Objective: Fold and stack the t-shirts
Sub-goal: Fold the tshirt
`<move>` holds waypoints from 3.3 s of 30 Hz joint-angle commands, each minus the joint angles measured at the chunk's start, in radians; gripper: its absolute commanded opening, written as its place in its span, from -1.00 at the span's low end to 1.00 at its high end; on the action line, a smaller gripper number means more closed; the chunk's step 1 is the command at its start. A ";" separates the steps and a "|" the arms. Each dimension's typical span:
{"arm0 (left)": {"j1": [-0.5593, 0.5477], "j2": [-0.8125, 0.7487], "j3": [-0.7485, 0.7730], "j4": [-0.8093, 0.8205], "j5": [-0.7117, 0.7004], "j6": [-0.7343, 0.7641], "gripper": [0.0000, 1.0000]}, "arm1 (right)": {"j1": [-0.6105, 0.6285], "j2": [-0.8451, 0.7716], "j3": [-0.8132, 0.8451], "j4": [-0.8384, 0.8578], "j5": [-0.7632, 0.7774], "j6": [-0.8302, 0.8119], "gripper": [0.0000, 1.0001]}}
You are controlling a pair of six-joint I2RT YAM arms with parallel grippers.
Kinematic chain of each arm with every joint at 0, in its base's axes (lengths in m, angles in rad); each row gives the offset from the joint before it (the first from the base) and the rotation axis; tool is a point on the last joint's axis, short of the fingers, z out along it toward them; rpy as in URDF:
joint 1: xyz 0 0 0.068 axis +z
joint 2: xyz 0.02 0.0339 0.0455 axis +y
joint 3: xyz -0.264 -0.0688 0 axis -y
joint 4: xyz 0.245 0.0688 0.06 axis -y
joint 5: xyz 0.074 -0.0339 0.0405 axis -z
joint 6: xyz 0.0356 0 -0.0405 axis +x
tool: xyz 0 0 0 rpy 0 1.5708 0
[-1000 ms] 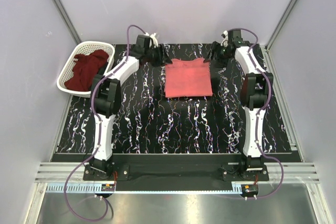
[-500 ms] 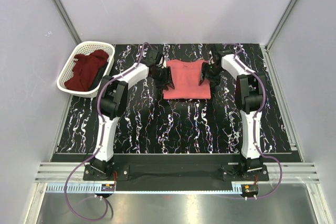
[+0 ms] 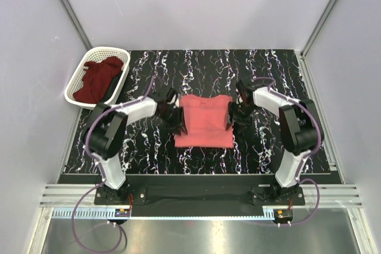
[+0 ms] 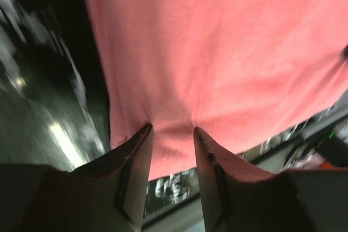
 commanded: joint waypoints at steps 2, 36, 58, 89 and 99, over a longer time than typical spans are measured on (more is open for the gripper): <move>-0.039 -0.184 -0.106 0.015 -0.001 -0.044 -0.02 | -0.002 -0.181 -0.076 0.016 -0.018 0.021 0.36; 0.143 0.024 0.218 -0.102 0.051 0.294 0.18 | -0.003 0.088 0.271 -0.029 -0.051 -0.121 0.20; 0.143 0.141 0.290 -0.004 0.055 0.209 -0.21 | -0.012 0.120 0.257 0.006 -0.092 -0.107 -0.01; 0.132 0.138 0.244 0.001 0.081 0.170 -0.38 | -0.023 0.154 0.276 0.017 -0.104 -0.096 -0.29; 0.128 -0.009 0.193 0.013 0.060 0.153 -1.00 | -0.023 0.057 0.248 -0.012 -0.080 -0.096 -1.00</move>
